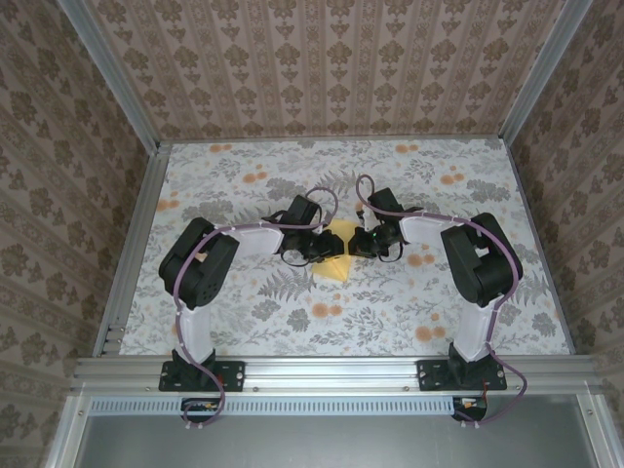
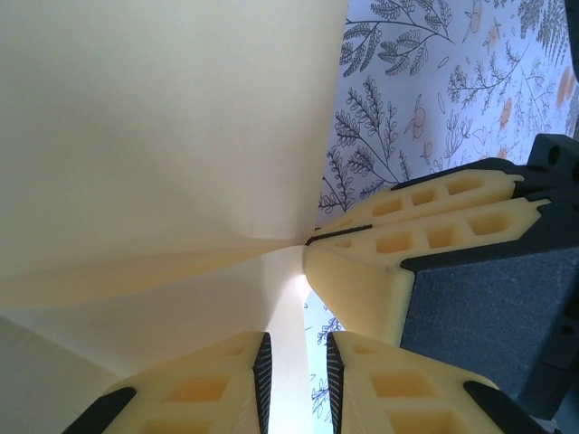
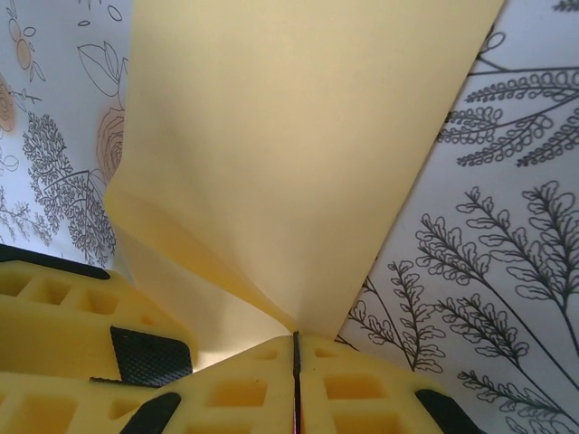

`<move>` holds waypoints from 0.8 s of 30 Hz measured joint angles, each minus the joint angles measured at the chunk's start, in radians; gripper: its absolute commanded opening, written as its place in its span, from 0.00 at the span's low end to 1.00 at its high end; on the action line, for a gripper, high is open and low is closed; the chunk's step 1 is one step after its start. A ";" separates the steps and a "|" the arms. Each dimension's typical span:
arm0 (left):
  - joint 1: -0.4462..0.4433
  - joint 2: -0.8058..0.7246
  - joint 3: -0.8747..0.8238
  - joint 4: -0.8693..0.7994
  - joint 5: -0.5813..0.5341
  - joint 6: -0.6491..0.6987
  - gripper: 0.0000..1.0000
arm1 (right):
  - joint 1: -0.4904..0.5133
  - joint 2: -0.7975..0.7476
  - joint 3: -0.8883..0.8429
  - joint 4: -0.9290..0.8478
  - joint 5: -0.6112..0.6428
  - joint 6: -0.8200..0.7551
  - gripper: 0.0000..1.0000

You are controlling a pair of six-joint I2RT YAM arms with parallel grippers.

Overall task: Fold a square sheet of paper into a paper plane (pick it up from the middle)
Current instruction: Fold the triangle a second time at the center of the table.

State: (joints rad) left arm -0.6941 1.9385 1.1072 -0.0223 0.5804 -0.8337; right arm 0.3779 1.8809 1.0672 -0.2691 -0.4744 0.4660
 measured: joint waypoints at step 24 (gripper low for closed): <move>0.000 0.013 0.011 -0.045 -0.001 0.001 0.24 | 0.005 0.018 0.012 -0.002 0.001 0.000 0.09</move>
State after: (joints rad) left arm -0.6941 1.9511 1.1183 -0.0673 0.5793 -0.8326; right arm 0.3828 1.8992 1.0790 -0.2714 -0.4736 0.4660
